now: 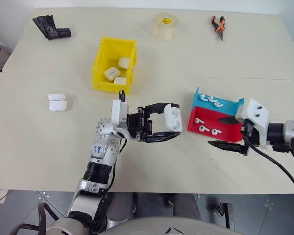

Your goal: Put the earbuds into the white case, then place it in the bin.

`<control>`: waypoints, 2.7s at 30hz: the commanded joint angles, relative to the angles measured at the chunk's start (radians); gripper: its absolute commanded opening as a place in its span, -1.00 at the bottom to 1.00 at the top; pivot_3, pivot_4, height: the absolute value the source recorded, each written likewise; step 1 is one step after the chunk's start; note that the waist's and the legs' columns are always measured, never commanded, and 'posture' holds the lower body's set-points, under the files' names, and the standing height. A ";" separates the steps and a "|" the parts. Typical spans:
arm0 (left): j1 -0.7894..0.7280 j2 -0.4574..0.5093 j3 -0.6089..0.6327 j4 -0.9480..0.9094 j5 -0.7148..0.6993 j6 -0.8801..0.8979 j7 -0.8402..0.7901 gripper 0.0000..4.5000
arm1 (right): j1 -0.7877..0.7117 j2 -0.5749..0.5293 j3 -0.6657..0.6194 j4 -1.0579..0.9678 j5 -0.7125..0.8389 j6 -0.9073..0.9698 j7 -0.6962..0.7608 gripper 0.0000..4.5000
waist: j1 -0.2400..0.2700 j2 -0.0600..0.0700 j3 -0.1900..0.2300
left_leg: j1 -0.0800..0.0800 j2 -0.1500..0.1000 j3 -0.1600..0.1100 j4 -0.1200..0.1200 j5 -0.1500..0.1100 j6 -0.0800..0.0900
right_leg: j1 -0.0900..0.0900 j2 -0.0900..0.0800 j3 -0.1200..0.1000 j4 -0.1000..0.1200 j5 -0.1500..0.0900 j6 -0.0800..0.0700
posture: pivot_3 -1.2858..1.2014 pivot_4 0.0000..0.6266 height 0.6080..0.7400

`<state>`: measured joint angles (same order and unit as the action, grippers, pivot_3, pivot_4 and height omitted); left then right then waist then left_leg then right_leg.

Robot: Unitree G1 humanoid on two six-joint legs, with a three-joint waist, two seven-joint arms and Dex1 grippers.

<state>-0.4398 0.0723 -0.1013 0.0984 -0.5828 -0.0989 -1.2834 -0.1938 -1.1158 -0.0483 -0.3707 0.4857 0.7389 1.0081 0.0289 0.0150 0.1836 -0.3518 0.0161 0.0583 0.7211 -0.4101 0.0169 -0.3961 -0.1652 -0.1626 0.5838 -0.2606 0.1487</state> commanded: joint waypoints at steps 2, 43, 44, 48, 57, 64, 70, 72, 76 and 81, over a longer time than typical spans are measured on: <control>0.010 -0.002 -0.015 -0.051 -0.009 -0.001 0.003 0.31 | -0.100 -0.039 0.111 0.063 -0.106 -0.010 0.035 1.00 | -0.003 0.000 0.000 | 0.000 0.000 0.000 0.000 0.000 0.000 | 0.000 0.000 0.000 0.000 0.000 0.000 | 0.03 -0.52 1.00; -0.002 0.004 -0.036 -0.082 -0.018 0.047 0.031 0.30 | -0.203 0.025 0.237 0.181 -0.331 -0.176 0.178 -0.75 | -0.004 0.000 0.000 | 0.000 0.000 0.000 0.000 0.000 0.000 | 0.000 0.000 0.000 0.000 0.000 0.000 | 0.03 -0.52 1.00; -0.002 0.005 -0.035 -0.083 -0.019 0.049 0.031 0.30 | -0.202 0.026 0.237 0.183 -0.334 -0.179 0.179 -0.75 | -0.004 0.000 0.000 | 0.000 0.000 0.000 0.000 0.000 0.000 | 0.000 0.000 0.000 0.000 0.000 0.000 | 0.03 -0.52 1.00; -0.004 0.005 -0.034 -0.086 -0.018 0.054 0.033 0.30 | -0.205 0.034 0.231 0.194 -0.340 -0.204 0.181 -0.75 | -0.004 0.000 0.000 | 0.000 0.000 0.000 0.000 0.000 0.000 | 0.000 0.000 0.000 0.000 0.000 0.000 | 0.03 -0.52 1.00; -0.009 0.006 -0.032 -0.086 -0.019 0.058 0.038 0.30 | -0.244 0.055 0.174 0.203 -0.270 -0.248 0.226 -0.49 | -0.004 0.000 0.000 | 0.000 0.000 0.000 0.000 0.000 0.000 | 0.000 0.000 0.000 0.000 0.000 0.000 | 0.03 -0.52 1.00; -0.007 0.007 -0.032 -0.089 -0.019 0.058 0.043 0.30 | -0.291 0.049 0.189 0.190 -0.254 -0.130 0.234 0.55 | -0.004 0.000 0.000 | 0.000 0.000 0.000 0.000 0.000 0.000 | 0.000 0.000 0.000 0.000 0.000 0.000 | 0.03 -0.52 1.00; -0.003 0.008 -0.031 -0.091 -0.016 0.054 0.045 0.30 | -0.294 0.034 0.205 0.170 -0.279 -0.101 0.233 0.55 | -0.004 0.000 0.000 | 0.000 0.000 0.000 0.001 0.000 0.000 | 0.000 0.000 0.000 0.000 0.000 0.000 | 0.03 -0.52 1.00; -0.001 0.009 -0.031 -0.091 -0.017 0.054 0.044 0.30 | -0.292 0.019 0.201 0.193 -0.307 -0.174 0.241 0.55 | -0.004 0.000 0.000 | 0.000 0.000 0.000 0.001 0.000 0.000 | 0.000 0.000 0.000 0.000 0.000 0.000 | 0.03 -0.52 1.00; 0.003 0.011 -0.031 -0.089 -0.017 0.050 0.043 0.30 | -0.280 -0.008 0.184 0.243 -0.317 -0.376 0.316 0.55 | -0.005 0.000 0.000 | 0.000 0.000 0.001 0.001 0.000 0.000 | 0.000 0.000 0.000 0.000 0.000 0.000 | 0.03 -0.52 1.00; 0.008 0.007 -0.034 -0.083 -0.015 0.042 0.043 0.30 | -0.292 -0.004 0.178 0.266 -0.296 -0.364 0.338 0.55 | -0.006 0.000 0.000 | 0.000 0.000 0.001 0.001 0.000 0.000 | 0.000 0.000 0.000 0.000 0.000 0.000 | 0.03 -0.52 1.00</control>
<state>-0.4339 0.0870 -0.1360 0.0494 -0.5839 -0.0447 -1.2388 -0.4728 -1.1115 0.1676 -0.0916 0.1693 0.3492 1.3389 0.0234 0.0151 0.1836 -0.3518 0.0162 0.0592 0.7217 -0.4100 0.0167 -0.3962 -0.1652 -0.1626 0.5842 -0.2604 0.1490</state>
